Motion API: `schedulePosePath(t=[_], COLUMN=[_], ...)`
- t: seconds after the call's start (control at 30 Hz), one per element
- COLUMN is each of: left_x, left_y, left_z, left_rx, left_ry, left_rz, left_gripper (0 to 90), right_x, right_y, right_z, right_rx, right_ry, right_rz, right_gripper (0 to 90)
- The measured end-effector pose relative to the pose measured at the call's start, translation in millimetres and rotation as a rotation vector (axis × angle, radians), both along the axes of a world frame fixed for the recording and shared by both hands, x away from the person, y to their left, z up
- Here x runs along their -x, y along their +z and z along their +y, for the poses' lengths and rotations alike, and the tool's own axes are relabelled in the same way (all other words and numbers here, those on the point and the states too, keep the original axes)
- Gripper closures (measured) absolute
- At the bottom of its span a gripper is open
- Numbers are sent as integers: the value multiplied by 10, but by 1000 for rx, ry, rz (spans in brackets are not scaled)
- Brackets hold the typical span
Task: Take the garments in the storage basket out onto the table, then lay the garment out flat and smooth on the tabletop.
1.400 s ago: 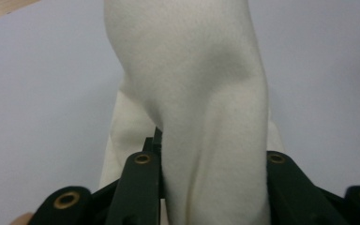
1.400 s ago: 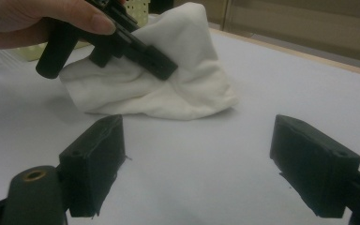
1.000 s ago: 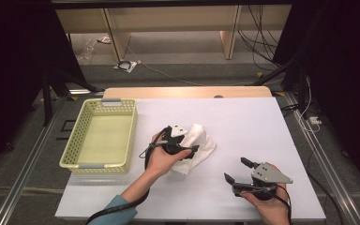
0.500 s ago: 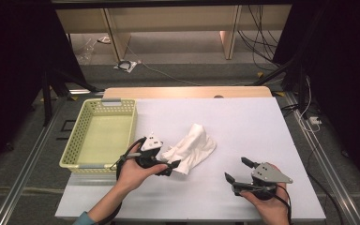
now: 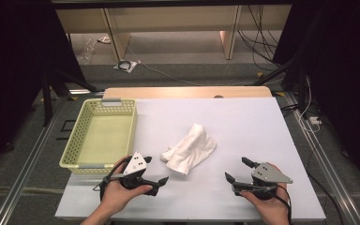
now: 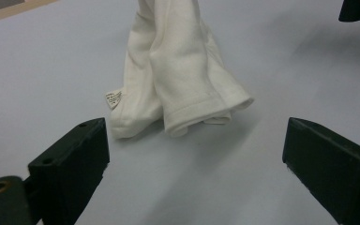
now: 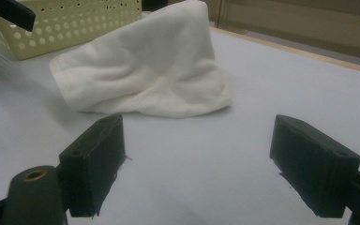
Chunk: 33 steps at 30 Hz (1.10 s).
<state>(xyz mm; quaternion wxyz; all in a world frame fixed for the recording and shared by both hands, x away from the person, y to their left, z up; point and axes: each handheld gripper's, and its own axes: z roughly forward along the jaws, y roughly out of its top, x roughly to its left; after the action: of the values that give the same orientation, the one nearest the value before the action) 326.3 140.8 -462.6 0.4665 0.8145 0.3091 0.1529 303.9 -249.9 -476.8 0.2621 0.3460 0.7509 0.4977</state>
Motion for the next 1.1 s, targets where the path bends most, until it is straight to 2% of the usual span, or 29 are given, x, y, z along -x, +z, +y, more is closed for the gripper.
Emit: schedulePosePath(t=[0.17,0.2,0.37,0.67,0.77,0.9,1.07,1.1], left_x=[-9,-9,-11,-10,0,-1,-1,1], left_y=[-12,-14,-14,-22,-15,-8,1,2], left_z=[10,10,4,2,-18,-32,-11,-12], left_rx=[2,2,1,-8,-5,-6,-6,-6], left_ry=[17,19,14,29,34,29,37,37], left_rz=[6,4,2,1,-1,2,3,2], left_gripper=[87,88,91,114,123,124,129,129], right_x=[5,9,6,-16,-19,-35,-141,-141], right_y=[-3,4,3,24,32,44,31,31], right_z=[-3,-5,19,138,183,309,605,605], right_rx=[-1,9,21,37,29,25,28,28], right_ry=[1,-4,-3,53,75,104,146,146], right_rz=[-3,-16,-25,-49,-39,-25,1,1], right_gripper=[191,194,205,245,249,255,274,274])
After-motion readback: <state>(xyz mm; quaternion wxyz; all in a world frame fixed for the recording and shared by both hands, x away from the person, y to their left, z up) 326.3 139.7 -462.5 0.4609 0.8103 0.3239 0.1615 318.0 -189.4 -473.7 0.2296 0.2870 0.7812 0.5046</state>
